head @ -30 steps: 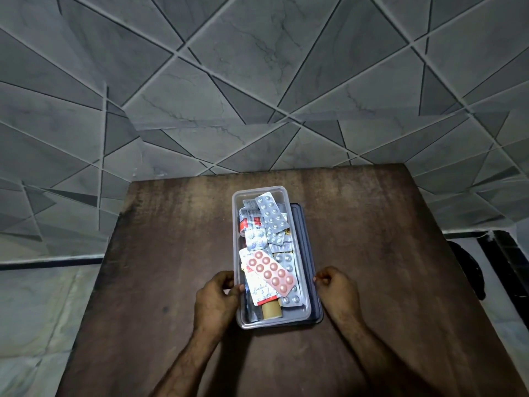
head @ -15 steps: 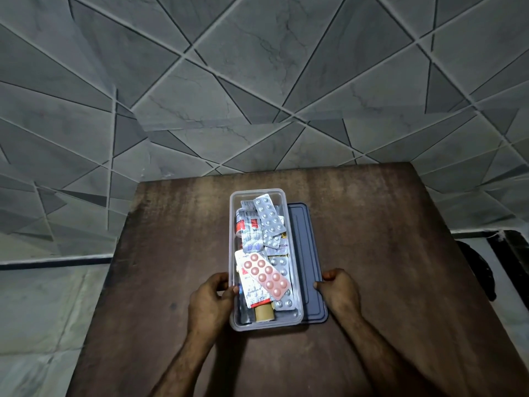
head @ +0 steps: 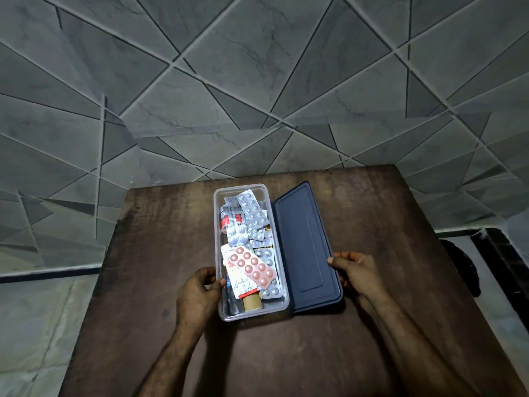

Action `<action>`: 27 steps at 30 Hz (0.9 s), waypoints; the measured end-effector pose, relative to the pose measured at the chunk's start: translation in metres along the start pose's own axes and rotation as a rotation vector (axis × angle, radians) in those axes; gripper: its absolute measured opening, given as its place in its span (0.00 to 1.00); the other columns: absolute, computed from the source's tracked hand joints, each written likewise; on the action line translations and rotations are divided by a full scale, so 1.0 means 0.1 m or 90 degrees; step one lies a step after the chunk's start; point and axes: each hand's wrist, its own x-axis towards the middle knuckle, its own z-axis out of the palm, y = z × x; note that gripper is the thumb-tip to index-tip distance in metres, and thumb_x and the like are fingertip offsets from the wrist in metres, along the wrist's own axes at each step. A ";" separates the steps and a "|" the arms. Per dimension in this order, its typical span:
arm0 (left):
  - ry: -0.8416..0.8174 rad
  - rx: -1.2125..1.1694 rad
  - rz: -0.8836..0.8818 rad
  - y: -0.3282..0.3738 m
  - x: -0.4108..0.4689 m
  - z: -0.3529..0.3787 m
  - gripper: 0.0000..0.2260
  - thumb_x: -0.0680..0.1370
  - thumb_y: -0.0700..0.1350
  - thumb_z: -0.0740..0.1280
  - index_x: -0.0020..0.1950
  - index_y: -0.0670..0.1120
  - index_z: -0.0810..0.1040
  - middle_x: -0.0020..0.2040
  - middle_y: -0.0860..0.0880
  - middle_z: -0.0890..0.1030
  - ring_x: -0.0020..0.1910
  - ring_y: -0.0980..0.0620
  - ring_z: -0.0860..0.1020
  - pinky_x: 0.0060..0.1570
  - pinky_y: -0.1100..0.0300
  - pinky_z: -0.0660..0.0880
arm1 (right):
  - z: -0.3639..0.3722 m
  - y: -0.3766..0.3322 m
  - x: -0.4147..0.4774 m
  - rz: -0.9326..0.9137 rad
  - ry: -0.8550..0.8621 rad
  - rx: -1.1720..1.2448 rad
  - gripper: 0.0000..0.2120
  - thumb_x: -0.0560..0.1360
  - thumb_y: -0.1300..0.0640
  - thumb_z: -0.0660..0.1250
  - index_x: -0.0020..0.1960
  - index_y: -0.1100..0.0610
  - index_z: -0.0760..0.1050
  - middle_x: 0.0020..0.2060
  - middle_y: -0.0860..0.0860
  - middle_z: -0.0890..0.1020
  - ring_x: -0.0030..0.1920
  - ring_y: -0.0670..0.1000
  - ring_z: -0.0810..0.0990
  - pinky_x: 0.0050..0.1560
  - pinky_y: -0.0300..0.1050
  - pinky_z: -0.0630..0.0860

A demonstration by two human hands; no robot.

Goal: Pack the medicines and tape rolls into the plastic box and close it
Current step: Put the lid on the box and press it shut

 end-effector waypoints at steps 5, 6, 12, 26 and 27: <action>-0.023 0.003 0.002 0.05 -0.04 0.15 0.09 0.73 0.45 0.72 0.52 0.52 0.81 0.43 0.56 0.83 0.44 0.52 0.82 0.48 0.53 0.80 | -0.17 -0.25 -0.06 -0.045 0.014 0.045 0.06 0.70 0.64 0.73 0.46 0.63 0.79 0.37 0.56 0.83 0.33 0.51 0.78 0.34 0.42 0.75; -0.030 0.003 0.001 0.06 -0.05 0.19 0.09 0.73 0.45 0.72 0.52 0.52 0.81 0.42 0.56 0.83 0.44 0.52 0.83 0.47 0.53 0.79 | -0.19 -0.29 -0.08 -0.057 0.016 0.059 0.07 0.70 0.65 0.73 0.47 0.64 0.78 0.38 0.57 0.83 0.35 0.52 0.80 0.36 0.43 0.77; -0.034 0.016 0.023 0.13 -0.14 0.40 0.10 0.73 0.45 0.72 0.54 0.51 0.82 0.45 0.55 0.84 0.44 0.54 0.82 0.46 0.60 0.77 | -0.15 -0.37 -0.14 -0.111 0.074 0.110 0.08 0.69 0.66 0.74 0.46 0.59 0.79 0.42 0.59 0.84 0.43 0.56 0.82 0.49 0.51 0.80; -0.072 -0.021 0.017 0.23 -0.11 0.56 0.10 0.73 0.44 0.72 0.53 0.51 0.83 0.44 0.56 0.83 0.46 0.53 0.83 0.46 0.63 0.75 | 0.43 -0.20 -0.37 -0.257 0.081 -0.112 0.13 0.69 0.61 0.75 0.51 0.51 0.81 0.37 0.46 0.83 0.35 0.42 0.80 0.38 0.35 0.77; -0.079 -0.019 0.022 0.24 -0.11 0.56 0.09 0.73 0.44 0.72 0.53 0.51 0.83 0.44 0.56 0.83 0.46 0.54 0.83 0.44 0.64 0.74 | 0.49 -0.21 -0.40 -0.274 0.087 -0.151 0.14 0.68 0.60 0.75 0.53 0.52 0.81 0.38 0.48 0.83 0.36 0.45 0.80 0.39 0.36 0.76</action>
